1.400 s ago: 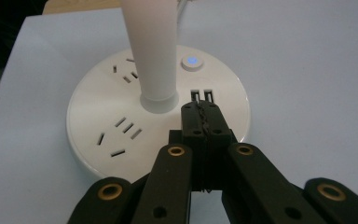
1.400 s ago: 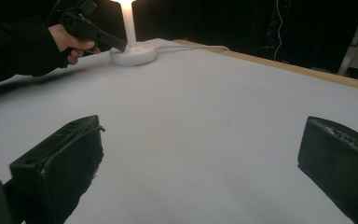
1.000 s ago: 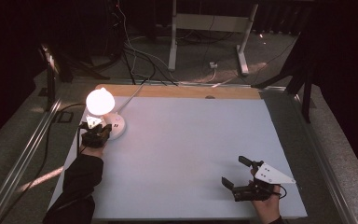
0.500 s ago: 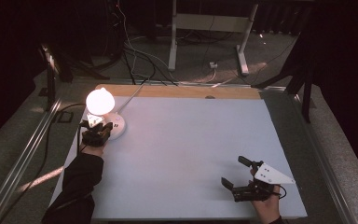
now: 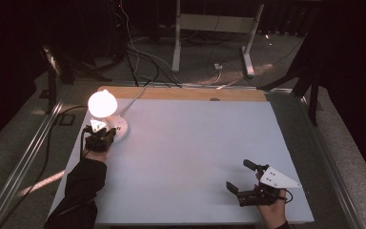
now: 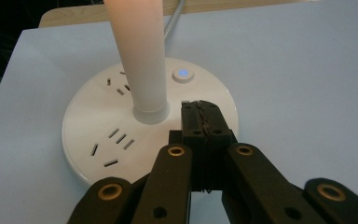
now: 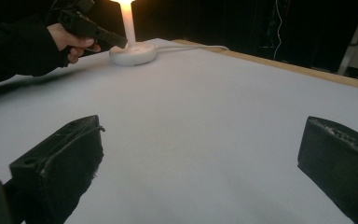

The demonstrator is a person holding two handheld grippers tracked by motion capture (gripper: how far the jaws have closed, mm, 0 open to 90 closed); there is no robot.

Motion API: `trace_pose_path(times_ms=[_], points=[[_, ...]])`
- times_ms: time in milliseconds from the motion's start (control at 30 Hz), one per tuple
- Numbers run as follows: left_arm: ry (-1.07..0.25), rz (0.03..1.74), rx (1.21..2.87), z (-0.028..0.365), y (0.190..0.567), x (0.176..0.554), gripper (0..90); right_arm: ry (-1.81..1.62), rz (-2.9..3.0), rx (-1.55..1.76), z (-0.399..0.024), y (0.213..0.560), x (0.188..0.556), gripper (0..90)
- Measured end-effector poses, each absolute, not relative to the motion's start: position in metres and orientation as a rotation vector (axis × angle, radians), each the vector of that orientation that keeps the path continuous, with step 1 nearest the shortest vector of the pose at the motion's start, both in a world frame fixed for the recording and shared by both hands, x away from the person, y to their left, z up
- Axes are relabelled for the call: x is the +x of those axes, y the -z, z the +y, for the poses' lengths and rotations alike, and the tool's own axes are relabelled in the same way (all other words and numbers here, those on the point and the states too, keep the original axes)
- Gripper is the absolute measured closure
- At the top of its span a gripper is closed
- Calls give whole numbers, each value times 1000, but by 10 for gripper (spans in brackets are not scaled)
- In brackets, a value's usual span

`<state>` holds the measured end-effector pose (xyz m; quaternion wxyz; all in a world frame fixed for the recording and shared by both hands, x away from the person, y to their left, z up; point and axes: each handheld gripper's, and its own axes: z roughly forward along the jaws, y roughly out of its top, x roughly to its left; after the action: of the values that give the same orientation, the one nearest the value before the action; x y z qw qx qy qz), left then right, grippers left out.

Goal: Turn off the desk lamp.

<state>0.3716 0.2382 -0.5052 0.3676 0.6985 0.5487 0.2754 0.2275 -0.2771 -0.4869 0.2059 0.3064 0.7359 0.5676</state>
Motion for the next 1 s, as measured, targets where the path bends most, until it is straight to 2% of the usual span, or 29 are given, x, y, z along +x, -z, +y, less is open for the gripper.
trace_pose_path(times_ms=[400,600,1000], points=[[-707,1399,1799,241,512,372,900,-1582,2049,850,-277,486,227,0],[-718,1367,1866,232,510,373,900,-1580,2052,848,-277,486,227,0],[-729,1391,1829,237,505,374,900,-1579,2051,850,-277,486,227,0]])
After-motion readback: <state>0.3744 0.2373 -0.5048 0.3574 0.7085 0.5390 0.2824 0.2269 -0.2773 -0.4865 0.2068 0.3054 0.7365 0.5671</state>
